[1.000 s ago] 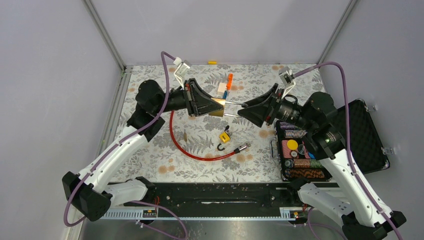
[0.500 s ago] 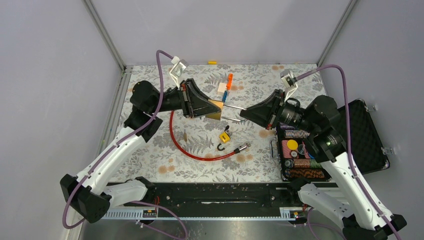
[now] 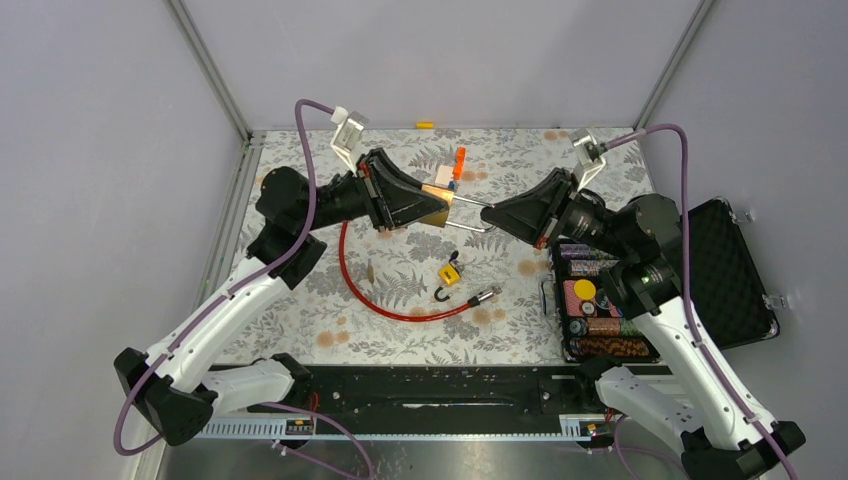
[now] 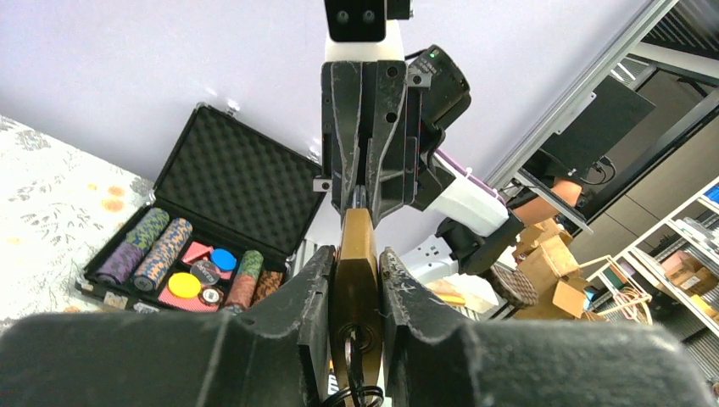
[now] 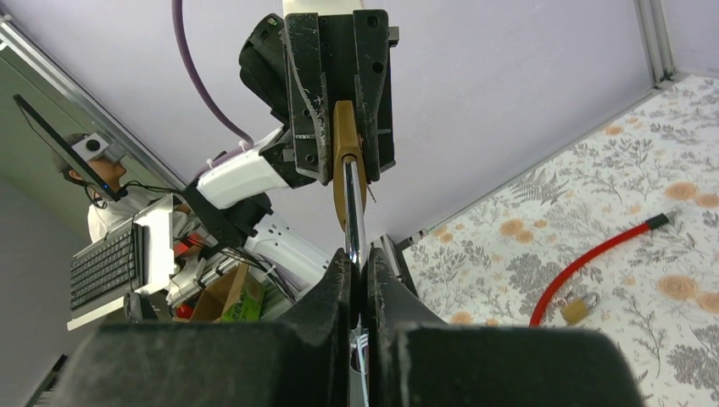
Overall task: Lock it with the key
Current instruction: Lock the lock.
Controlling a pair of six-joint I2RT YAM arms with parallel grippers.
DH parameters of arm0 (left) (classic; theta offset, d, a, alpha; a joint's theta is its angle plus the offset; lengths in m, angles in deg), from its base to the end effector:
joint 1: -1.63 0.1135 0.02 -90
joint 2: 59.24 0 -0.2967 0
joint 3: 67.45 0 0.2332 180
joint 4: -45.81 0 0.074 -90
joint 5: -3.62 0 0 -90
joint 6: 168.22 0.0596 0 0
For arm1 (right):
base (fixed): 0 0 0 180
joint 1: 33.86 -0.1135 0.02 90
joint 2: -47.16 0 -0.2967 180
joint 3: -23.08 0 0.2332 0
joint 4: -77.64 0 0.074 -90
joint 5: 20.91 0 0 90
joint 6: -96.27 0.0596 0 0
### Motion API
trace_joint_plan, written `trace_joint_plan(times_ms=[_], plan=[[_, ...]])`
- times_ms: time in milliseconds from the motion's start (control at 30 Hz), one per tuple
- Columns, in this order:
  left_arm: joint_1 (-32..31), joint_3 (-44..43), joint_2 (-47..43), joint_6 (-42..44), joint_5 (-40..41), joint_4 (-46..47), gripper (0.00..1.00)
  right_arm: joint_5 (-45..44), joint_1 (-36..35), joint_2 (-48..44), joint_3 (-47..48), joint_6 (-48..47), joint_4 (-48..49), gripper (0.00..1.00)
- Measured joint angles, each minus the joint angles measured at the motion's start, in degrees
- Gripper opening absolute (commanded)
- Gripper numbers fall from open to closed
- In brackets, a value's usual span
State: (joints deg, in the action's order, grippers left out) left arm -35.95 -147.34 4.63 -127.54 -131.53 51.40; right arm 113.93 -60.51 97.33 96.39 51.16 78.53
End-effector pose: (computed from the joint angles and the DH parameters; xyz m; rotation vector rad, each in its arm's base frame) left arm 0.1497 -0.1685 0.4870 0.6629 1.3842 -1.7201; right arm 0.1157 0.1051 0.4803 -0.5691 1.3199 1.4985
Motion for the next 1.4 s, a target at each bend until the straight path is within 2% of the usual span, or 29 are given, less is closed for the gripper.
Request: trace_joint_plan(times_ms=[233,767,1100,1400], plan=[[-1.11,-2.14,1.40,0.85,4.07,1.01,0.00,-1.86,0.00,0.81,0.00,1.25,4.24,0.00],[-1.31,2.16,3.04,-0.26,12.28,6.03,0.00,-9.60,0.24,2.58,-2.05,1.73,4.59,0.00],[-2.71,4.37,5.07,-0.85,18.08,13.33,0.00,-9.99,0.76,5.70,-1.79,3.08,8.57,0.00],[-2.86,0.55,7.17,3.23,21.77,9.49,0.00,-11.06,1.42,8.74,-1.11,4.11,9.70,0.00]])
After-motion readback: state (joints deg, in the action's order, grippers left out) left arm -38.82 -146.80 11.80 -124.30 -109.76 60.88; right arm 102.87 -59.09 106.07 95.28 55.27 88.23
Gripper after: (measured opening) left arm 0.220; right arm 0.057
